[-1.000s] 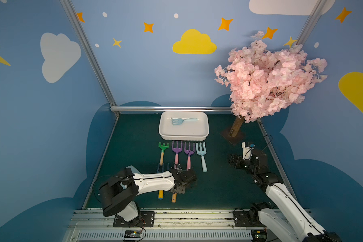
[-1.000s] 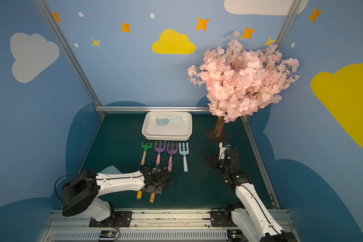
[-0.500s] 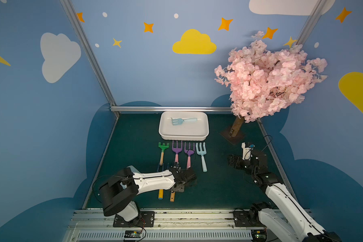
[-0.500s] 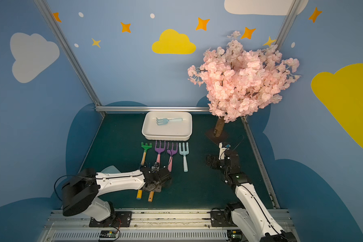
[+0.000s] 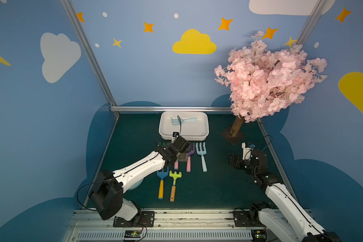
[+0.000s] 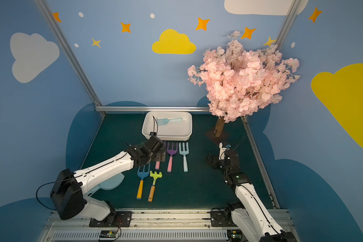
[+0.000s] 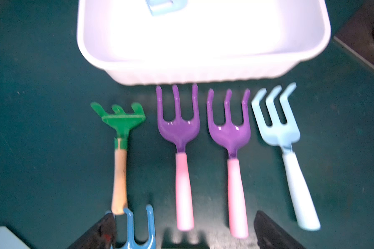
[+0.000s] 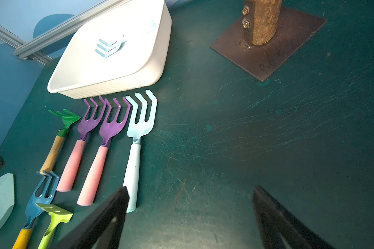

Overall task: Take the hand rake out of the storage box
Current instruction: Adjust the rake at the center of the board, then pick up the rake from the storage box.

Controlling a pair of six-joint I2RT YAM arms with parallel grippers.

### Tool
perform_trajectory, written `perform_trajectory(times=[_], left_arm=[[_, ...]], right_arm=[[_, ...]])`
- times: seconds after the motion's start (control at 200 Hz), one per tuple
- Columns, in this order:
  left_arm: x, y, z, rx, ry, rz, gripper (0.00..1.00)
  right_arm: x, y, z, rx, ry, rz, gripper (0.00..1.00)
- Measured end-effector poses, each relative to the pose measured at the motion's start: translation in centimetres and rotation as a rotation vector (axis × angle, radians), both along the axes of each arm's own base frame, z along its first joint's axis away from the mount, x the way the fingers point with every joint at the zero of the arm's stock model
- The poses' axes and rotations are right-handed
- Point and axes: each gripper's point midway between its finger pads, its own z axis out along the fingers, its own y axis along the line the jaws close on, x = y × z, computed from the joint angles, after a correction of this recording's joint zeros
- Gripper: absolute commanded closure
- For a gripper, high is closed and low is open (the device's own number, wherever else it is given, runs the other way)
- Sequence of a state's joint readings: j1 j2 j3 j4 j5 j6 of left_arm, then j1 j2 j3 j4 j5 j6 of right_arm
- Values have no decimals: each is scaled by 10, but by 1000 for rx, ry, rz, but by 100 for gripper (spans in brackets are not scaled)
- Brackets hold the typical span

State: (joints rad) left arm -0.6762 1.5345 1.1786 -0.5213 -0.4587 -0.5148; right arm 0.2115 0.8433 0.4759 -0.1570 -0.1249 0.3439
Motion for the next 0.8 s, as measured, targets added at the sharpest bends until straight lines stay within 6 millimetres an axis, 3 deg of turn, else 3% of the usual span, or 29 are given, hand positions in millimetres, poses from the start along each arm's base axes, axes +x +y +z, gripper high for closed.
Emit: perform_trajectory(times=[0.07,0.12,0.195,0.28,0.4,0.566,0.796], left_arm=[[42,8,0,11,-42,25,4],[70,12,-6,17,-52,36,13],[112,12,-30,16,-26,38,22],[154,14,-58,-7,9,42,25],[200,17,-89,-25,33,49,31],[246,16,-98,-48,5,56,31],[274,8,-97,-71,-27,53,38]], right_arm=[[1,0,0,0,0,0,8],[1,0,-2,-1,3,0,8],[2,0,-5,-5,13,1,8],[3,0,-8,-10,21,3,8],[5,1,-9,-14,20,4,7],[7,0,-12,-27,25,7,8],[10,0,-19,-42,38,13,7]])
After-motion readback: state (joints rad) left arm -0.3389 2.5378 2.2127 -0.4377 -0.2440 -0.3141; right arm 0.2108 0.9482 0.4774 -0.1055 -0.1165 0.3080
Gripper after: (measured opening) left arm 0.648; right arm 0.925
